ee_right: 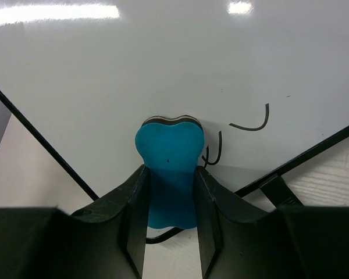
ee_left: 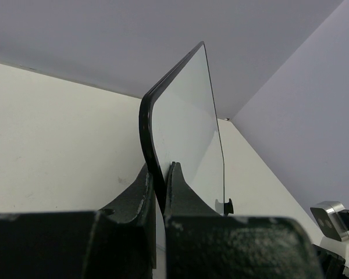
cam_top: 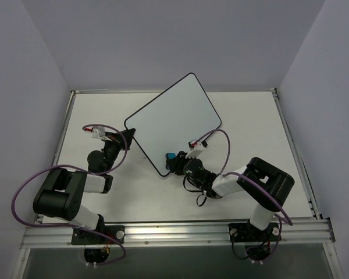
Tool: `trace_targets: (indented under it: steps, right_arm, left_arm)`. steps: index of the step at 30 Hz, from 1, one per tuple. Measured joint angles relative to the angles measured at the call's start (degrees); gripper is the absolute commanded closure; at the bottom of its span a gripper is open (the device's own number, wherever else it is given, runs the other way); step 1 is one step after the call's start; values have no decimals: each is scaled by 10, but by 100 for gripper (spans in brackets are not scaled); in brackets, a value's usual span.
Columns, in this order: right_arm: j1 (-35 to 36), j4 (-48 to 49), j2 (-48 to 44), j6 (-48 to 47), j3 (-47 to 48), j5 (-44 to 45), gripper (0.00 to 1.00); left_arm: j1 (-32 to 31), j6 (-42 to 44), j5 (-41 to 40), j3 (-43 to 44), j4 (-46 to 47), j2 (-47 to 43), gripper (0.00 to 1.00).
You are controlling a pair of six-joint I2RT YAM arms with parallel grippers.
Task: Erase the whiteboard
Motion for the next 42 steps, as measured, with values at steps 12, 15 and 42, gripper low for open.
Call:
trace_targets:
  steps: [12, 15, 42]
  right_arm:
    - [-32, -40, -2, 13, 23, 3, 100]
    - [-52, -52, -2, 13, 37, 4, 100]
    - [-180, -31, 28, 16, 53, -9, 100]
  left_arm:
    - [0, 0, -1, 0, -1, 0, 98]
    - [0, 0, -3, 0, -1, 0, 98]
    - [-2, 0, -3, 0, -1, 1, 98]
